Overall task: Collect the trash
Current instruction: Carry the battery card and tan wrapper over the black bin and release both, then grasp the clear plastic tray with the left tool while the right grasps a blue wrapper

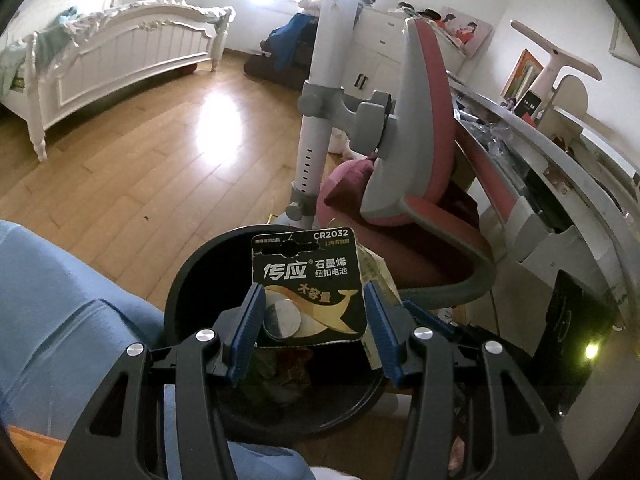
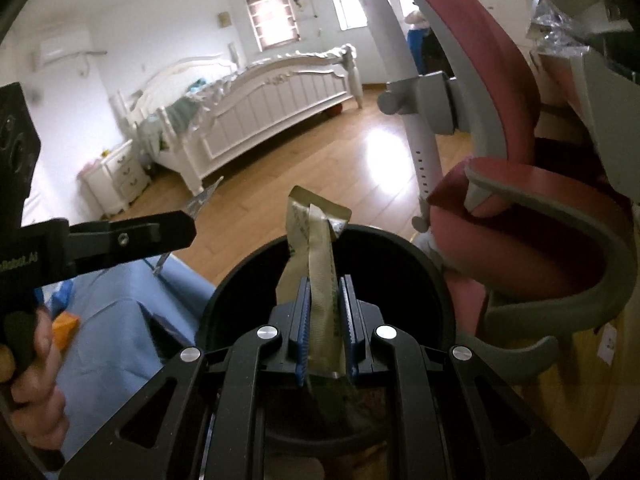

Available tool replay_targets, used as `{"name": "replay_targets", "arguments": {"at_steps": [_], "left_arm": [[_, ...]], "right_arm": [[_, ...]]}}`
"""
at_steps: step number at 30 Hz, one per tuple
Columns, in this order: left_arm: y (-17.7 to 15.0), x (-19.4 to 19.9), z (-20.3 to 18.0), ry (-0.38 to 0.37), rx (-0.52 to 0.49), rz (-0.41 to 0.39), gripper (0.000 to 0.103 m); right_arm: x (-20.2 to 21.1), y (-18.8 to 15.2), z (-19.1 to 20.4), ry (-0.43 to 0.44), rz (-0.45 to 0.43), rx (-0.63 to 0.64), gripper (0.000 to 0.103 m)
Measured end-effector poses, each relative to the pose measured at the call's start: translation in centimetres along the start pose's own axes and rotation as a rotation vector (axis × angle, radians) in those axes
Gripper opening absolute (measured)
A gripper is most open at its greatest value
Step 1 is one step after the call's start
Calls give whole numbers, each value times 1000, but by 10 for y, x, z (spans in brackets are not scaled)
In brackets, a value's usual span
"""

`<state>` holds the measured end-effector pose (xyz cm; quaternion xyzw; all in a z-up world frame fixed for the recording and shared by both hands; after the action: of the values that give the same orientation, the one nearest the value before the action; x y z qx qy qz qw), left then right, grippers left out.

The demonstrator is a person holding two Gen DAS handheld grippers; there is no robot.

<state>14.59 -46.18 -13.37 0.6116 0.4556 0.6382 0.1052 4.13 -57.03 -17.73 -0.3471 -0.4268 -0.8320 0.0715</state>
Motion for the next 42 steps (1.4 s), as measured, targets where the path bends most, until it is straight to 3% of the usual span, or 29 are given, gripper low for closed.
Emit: {"name": "replay_targets", "arguments": {"at_steps": [2, 5, 7, 9, 13, 17, 22, 31, 34, 38, 39, 42], "left_arm": [[2, -3, -1, 2, -14, 8, 51], [4, -4, -2, 0, -18, 19, 53], [5, 0, -1, 3, -14, 14, 62], [7, 6, -2, 14, -21, -1, 72], [8, 25, -3, 26, -39, -19, 82], [4, 59, 4, 62, -36, -53, 82], [-17, 115, 36, 188, 6, -67, 82], [-91, 216, 146, 532, 170, -25, 82], [-110, 221, 168, 568, 197, 26, 82], [-128, 210, 188, 558, 206, 89, 82], [-132, 208, 193, 573, 205, 101, 81], [-144, 200, 208, 564, 228, 147, 56]], "right_arm": [[-2, 0, -2, -7, 6, -7, 16], [-4, 0, -5, -15, 16, -28, 27], [-5, 0, -7, -17, 23, -37, 53], [-3, -1, -7, -9, 17, -55, 71], [2, -5, 4, 0, 29, -45, 71], [7, -11, 23, 23, 45, -15, 71], [12, -23, 65, 98, 90, 29, 71], [12, -54, 194, 325, 252, 163, 71], [3, -68, 244, 376, 324, 220, 71], [-20, -84, 293, 365, 410, 285, 71], [-28, -89, 302, 353, 438, 294, 71], [-50, -100, 319, 315, 504, 315, 70]]}}
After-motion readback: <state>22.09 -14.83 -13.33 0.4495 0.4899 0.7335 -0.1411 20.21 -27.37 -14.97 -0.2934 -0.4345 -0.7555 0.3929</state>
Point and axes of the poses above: each gripper's, at about its wrist camera, not at the fingertips, and x roughly against the way its jaws point, z to its left, y to its top, the point moved 7 cm from there along -x, roughly the way its jaws point, and after that the axes turned 15 degrees about -x, right-handed, at the moved point
